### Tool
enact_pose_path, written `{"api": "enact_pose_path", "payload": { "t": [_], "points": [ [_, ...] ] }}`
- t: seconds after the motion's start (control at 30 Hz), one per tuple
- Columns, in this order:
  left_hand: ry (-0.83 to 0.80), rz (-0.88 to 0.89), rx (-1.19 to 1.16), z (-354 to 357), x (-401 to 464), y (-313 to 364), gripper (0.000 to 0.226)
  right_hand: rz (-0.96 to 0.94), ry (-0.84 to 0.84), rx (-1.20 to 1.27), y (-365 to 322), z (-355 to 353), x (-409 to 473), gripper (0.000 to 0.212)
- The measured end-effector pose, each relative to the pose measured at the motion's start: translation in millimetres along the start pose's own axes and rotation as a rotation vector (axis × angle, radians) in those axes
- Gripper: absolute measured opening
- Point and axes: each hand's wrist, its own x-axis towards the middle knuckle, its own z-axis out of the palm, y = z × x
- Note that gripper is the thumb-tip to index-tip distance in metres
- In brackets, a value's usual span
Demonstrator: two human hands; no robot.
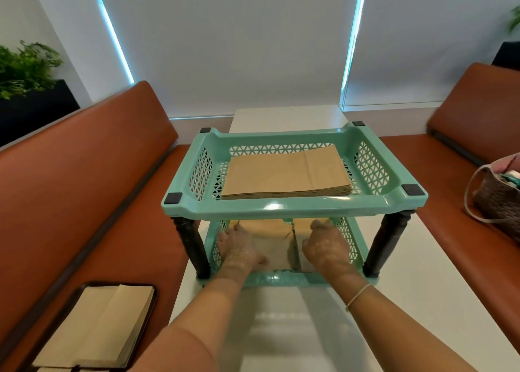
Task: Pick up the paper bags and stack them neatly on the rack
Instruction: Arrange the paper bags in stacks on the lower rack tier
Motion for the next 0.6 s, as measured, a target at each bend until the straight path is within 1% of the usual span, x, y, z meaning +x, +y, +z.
{"api": "enact_pose_path", "payload": {
  "t": [0.03, 0.1, 0.17, 0.2, 0.27, 0.33, 0.4, 0.43, 0.47, 0.5, 0.53, 0.57, 0.6],
  "points": [
    [0.043, 0.000, 0.002, -1, 2, 0, 0.096, -0.003, 0.000, -0.008, 0, 1, -1, 0.027],
    [0.111, 0.006, -0.021, -3, 4, 0, 0.067, 0.001, -0.002, 0.004, 1, 2, -2, 0.026],
    [0.121, 0.021, -0.098, -11, 3, 0, 0.036, 0.004, 0.000, 0.037, 0, 2, -3, 0.028],
    [0.119, 0.019, -0.161, -16, 1, -1, 0.028, -0.001, 0.000, 0.055, 0, 1, -3, 0.028],
    [0.089, -0.005, -0.310, -26, 0, -1, 0.027, -0.007, -0.013, 0.107, -1, -2, -2, 0.027],
    [0.050, -0.051, -0.512, -37, -1, -1, 0.036, -0.019, -0.047, 0.207, -3, -2, 1, 0.030],
    [-0.027, 0.035, -0.798, -42, -1, 0, 0.056, 0.004, -0.084, 0.324, -5, -2, 5, 0.036],
    [-0.048, 0.065, -0.914, -45, -3, 0, 0.061, 0.036, -0.101, 0.392, -7, -3, 6, 0.037],
    [-0.060, 0.063, -0.935, -45, -5, 1, 0.057, 0.067, -0.119, 0.478, -8, -4, 7, 0.037],
    [-0.053, 0.030, -0.895, -44, -9, 1, 0.051, 0.098, -0.147, 0.594, -8, -5, 8, 0.034],
    [-0.005, 0.019, -0.856, -43, -10, 1, 0.048, 0.126, -0.194, 0.733, -8, -7, 7, 0.030],
    [0.007, 0.008, -0.875, -41, -11, 1, 0.050, 0.157, -0.260, 0.875, -9, -8, 7, 0.028],
    [-0.033, -0.018, -0.953, -37, -11, 1, 0.053, 0.186, -0.315, 1.005, -9, -9, 7, 0.027]
  ]
}}
